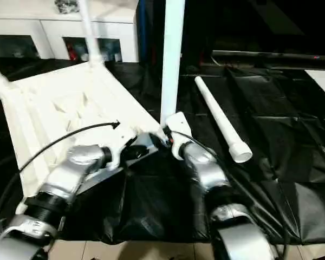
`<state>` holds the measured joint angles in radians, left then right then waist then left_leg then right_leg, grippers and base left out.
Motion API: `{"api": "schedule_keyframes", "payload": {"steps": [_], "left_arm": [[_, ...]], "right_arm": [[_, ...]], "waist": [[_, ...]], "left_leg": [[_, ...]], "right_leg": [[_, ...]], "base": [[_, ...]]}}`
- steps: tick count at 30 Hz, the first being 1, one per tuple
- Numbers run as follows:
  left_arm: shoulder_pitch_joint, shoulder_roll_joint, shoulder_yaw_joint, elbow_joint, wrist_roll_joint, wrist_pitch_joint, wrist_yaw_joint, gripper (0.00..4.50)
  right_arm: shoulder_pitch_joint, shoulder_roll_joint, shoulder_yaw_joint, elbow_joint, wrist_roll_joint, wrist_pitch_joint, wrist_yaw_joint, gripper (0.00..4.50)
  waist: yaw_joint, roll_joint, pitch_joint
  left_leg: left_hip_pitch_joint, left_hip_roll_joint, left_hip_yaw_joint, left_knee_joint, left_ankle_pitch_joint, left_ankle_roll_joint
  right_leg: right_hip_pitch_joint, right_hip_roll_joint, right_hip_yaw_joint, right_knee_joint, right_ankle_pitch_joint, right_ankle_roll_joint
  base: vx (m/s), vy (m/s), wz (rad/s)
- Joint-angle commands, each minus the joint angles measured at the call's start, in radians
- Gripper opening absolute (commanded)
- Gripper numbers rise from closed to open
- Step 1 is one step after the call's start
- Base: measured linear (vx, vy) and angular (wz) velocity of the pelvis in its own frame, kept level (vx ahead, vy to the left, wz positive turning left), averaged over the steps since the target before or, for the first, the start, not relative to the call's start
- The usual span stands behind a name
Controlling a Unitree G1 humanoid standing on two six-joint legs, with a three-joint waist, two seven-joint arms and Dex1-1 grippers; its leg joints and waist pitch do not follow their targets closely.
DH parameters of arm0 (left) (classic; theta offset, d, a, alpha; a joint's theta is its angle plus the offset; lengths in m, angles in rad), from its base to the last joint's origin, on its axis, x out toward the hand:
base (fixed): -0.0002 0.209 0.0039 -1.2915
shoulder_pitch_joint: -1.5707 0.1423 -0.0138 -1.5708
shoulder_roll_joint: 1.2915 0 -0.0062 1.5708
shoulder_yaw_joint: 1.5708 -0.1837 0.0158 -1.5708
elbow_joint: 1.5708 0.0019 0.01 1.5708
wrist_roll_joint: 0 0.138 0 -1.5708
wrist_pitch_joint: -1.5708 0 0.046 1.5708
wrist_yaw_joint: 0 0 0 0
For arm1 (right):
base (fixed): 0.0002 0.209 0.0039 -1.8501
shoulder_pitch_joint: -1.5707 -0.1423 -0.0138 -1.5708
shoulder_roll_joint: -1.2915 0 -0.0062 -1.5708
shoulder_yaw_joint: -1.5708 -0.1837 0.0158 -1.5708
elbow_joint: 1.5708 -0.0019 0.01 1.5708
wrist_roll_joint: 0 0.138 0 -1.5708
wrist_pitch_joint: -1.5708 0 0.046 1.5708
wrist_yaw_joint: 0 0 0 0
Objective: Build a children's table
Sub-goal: Rotate leg to tighten
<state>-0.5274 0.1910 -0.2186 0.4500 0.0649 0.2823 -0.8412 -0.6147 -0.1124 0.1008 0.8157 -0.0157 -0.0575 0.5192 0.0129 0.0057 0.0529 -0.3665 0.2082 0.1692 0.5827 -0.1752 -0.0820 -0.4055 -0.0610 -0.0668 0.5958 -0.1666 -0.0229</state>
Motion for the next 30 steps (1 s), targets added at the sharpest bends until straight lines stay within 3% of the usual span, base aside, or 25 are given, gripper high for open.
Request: {"api": "schedule_keyframes", "payload": {"steps": [1, 4, 6, 10, 11, 14, 16, 24, 30], "left_arm": [[-0.008, 0.009, -0.031, -0.023, -0.036, -0.046, -0.082, 0.00], [-0.012, 0.049, -0.032, -0.020, -0.055, -0.069, -0.159, 0.00], [-0.016, 0.075, -0.037, -0.018, -0.068, -0.100, -0.214, 0.00], [-0.023, 0.119, -0.041, -0.014, -0.093, -0.104, -0.315, 0.00], [-0.026, 0.124, -0.043, -0.010, -0.094, -0.105, -0.322, 0.00], [-0.028, 0.138, -0.049, -0.005, -0.109, -0.110, -0.363, 0.00], [-0.024, 0.147, -0.055, -0.010, -0.120, -0.110, -0.395, 0.00], [-0.019, 0.159, -0.062, -0.005, -0.116, -0.109, -0.426, 0.00], [-0.016, 0.135, -0.042, 0.010, -0.093, -0.100, -0.326, 0.00]], "right_arm": [[0.028, -0.014, 0.055, -0.042, -0.012, -0.020, 0.101, 3.91], [0.060, -0.059, 0.074, -0.103, 0.001, -0.037, 0.208, 3.91], [0.080, -0.090, 0.088, -0.140, 0.010, -0.056, 0.271, 3.91], [0.129, -0.148, 0.105, -0.237, 0.084, -0.021, 0.454, 3.91], [0.133, -0.155, 0.108, -0.247, 0.089, -0.018, 0.471, 3.65], [0.151, -0.173, 0.116, -0.291, 0.117, 0.014, 0.537, 3.58], [0.160, -0.180, 0.125, -0.314, 0.130, 0.034, 0.573, 3.29], [0.181, -0.190, 0.147, -0.356, 0.132, 0.073, 0.612, 2.77], [0.190, -0.163, 0.146, -0.344, 0.103, 0.087, 0.550, 2.65]], "waist": [[0.008, 0.004, -0.069], [0.015, 0.003, -0.068], [0.024, 0.005, -0.066], [0.033, 0.004, -0.064], [0.038, 0.004, -0.064], [0.043, 0.003, -0.063], [0.047, 0.003, -0.064], [0.049, 0.001, -0.065], [0.049, -0.002, -0.062]], "left_leg": [[0.004, 0.019, 0.000, -0.061, -0.220, 0.060], [0.006, 0.019, 0.003, -0.060, -0.213, 0.070], [0.011, 0.021, 0.003, -0.062, -0.231, 0.069], [0.015, 0.024, 0.004, -0.064, -0.252, 0.062], [0.013, 0.024, 0.004, -0.065, -0.250, 0.060], [0.015, 0.024, 0.004, -0.065, -0.253, 0.056], [0.012, 0.025, 0.003, -0.066, -0.243, 0.052], [0.011, 0.024, 0.002, -0.066, -0.227, 0.048], [0.013, 0.023, 0.003, -0.065, -0.238, 0.041]], "right_leg": [[0.056, -0.066, 0.043, -0.068, -0.194, -0.223], [0.056, -0.065, 0.044, -0.065, -0.166, -0.233], [0.052, -0.067, 0.045, -0.069, -0.193, -0.229], [0.051, -0.066, 0.047, -0.070, -0.222, -0.226], [0.052, -0.066, 0.047, -0.069, -0.225, -0.223], [0.051, -0.067, 0.047, -0.071, -0.241, -0.218], [0.051, -0.067, 0.047, -0.069, -0.237, -0.217], [0.052, -0.069, 0.046, -0.070, -0.249, -0.205], [0.048, -0.069, 0.047, -0.074, -0.283, -0.199]], "base": [[0.000, 0.000, 0.00], [0.000, 0.000, 0.00], [0.000, 0.000, 0.00], [0.000, 0.000, 0.00], [0.000, 0.000, 0.00], [0.000, 0.000, 0.00], [0.000, 0.000, 0.00], [0.000, 0.000, 0.00], [0.000, 0.000, 0.00]]}}
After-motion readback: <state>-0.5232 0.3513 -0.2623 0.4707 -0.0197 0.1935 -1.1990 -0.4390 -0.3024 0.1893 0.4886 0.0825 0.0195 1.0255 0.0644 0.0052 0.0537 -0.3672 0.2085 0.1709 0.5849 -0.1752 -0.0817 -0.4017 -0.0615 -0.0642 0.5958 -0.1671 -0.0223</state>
